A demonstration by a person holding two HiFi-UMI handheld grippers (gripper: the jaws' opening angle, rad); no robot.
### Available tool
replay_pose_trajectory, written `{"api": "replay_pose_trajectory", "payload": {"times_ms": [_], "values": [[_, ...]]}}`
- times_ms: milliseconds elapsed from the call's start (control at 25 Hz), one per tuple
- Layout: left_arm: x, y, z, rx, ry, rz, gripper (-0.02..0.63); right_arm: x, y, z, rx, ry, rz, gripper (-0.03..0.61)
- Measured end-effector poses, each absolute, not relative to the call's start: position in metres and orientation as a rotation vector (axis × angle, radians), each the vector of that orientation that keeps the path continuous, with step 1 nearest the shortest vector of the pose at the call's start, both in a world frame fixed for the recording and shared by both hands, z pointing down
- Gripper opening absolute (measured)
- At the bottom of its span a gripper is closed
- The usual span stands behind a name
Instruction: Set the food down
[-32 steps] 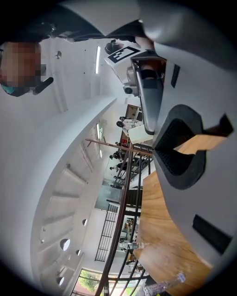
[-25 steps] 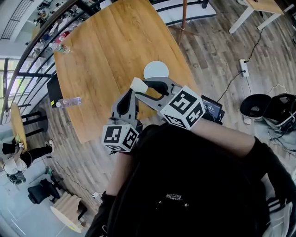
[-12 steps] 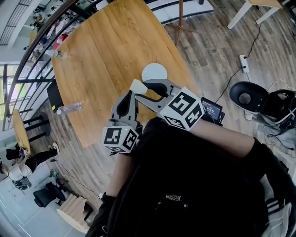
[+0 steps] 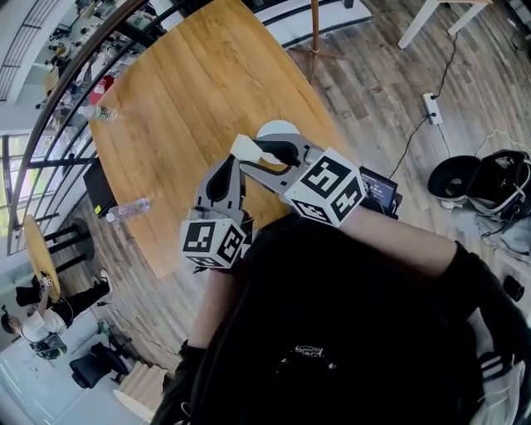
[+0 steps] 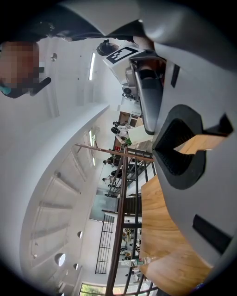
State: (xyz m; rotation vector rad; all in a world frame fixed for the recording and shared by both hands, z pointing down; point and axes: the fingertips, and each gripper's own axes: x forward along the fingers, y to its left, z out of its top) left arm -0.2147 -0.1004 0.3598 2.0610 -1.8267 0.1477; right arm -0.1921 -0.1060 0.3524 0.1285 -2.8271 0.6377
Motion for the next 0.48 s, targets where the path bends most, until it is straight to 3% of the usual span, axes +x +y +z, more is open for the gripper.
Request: {"api": "replay_pose_trajectory", "payload": {"times_ms": [480], "values": [[-0.246,-0.110,0.359,2.062,-1.776,0.072,0.005,-0.221,-0.116,0.351,0.160,-2.816,0.606,0.172]]}}
